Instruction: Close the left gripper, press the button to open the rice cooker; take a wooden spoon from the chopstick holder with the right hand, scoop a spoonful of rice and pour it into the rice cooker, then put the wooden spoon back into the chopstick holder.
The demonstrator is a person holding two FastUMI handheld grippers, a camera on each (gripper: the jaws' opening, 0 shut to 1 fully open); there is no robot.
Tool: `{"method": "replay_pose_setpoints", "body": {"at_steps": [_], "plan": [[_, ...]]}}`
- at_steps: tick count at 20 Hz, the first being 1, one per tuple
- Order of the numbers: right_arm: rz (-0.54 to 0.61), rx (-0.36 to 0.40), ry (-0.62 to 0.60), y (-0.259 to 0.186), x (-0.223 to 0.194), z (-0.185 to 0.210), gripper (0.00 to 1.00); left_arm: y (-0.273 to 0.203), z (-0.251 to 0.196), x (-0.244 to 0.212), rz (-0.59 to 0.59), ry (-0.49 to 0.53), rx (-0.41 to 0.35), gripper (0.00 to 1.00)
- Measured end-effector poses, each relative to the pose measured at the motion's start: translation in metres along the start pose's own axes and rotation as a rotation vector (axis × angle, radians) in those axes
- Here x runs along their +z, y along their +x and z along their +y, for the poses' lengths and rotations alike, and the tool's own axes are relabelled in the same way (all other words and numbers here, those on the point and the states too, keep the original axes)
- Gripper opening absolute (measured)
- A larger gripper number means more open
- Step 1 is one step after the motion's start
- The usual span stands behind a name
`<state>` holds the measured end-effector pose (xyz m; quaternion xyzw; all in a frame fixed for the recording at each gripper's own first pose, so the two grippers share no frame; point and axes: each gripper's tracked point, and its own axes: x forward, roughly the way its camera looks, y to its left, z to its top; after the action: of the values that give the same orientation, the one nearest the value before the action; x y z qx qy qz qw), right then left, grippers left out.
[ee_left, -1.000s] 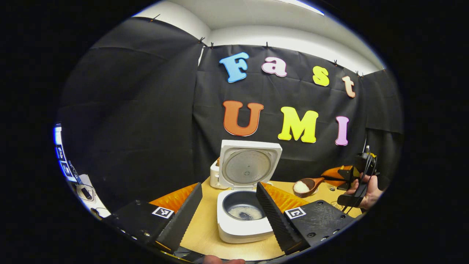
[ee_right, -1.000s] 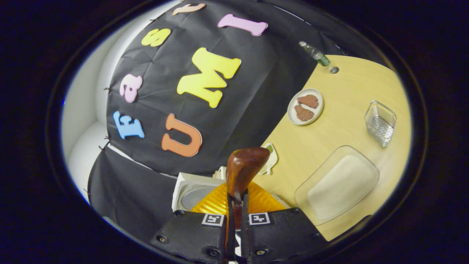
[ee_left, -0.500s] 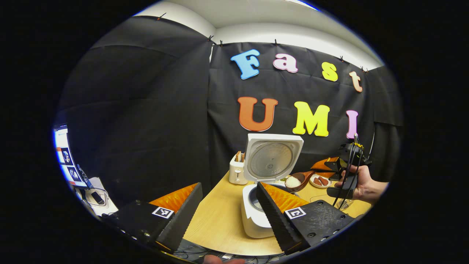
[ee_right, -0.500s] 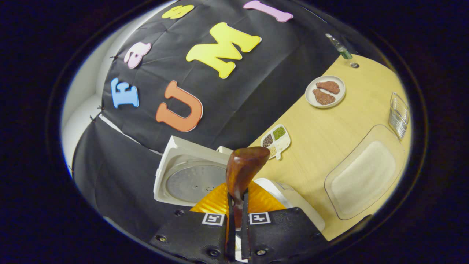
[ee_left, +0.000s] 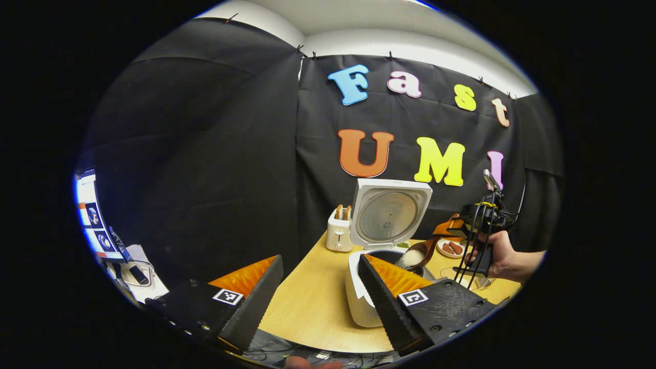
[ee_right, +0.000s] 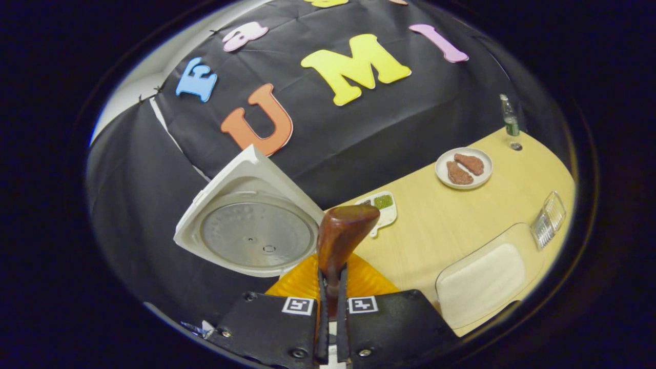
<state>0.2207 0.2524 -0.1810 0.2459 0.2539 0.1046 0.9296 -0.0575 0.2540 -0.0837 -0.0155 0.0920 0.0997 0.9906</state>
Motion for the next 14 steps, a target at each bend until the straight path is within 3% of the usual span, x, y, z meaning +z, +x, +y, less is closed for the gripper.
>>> {"method": "replay_pose_setpoints", "body": {"at_steps": [4,14], "plan": [[-0.021,-0.012,-0.100,-0.001,0.004,0.007,0.11,0.000,-0.001,-0.001,0.001,-0.002,-0.005,0.95],[-0.109,0.004,-0.504,-0.014,0.013,0.052,0.11,-0.001,-0.007,0.000,-0.007,-0.011,-0.012,0.95]]}}
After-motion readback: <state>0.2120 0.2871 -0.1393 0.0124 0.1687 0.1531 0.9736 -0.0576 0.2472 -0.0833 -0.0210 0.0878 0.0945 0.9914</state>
